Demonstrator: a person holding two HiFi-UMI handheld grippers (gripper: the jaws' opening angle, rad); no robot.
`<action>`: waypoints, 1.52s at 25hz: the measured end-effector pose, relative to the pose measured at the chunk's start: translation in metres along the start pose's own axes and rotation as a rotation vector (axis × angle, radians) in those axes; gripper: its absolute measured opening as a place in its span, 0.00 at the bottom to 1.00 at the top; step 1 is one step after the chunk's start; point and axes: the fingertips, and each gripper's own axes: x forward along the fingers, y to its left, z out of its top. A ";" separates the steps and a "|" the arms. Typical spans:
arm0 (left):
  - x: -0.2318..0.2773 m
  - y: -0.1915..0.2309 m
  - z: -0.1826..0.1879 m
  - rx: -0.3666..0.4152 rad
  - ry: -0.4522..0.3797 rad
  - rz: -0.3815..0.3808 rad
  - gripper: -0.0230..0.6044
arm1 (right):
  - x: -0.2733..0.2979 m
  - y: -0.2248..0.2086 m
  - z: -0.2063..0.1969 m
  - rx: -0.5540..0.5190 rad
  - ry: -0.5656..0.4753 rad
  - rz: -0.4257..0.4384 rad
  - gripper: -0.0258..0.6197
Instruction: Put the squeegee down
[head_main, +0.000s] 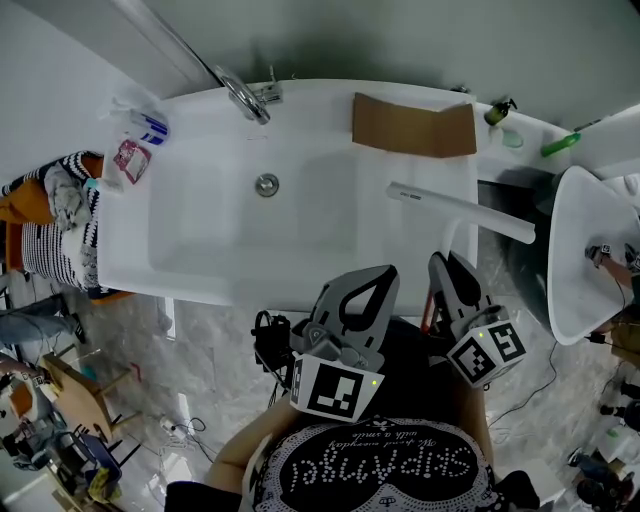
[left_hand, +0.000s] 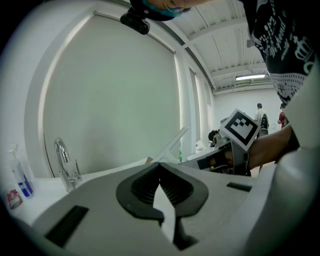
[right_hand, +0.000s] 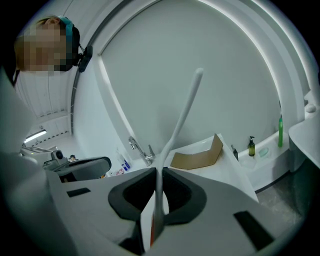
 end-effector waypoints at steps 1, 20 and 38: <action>0.000 0.000 0.000 0.000 0.000 0.000 0.04 | 0.001 -0.001 0.000 0.007 0.000 0.001 0.13; 0.014 0.044 -0.006 -0.179 -0.041 0.093 0.04 | 0.072 -0.079 -0.029 0.200 0.071 -0.052 0.13; 0.027 0.087 -0.006 -0.247 -0.001 0.152 0.04 | 0.106 -0.142 -0.063 0.565 0.108 -0.118 0.13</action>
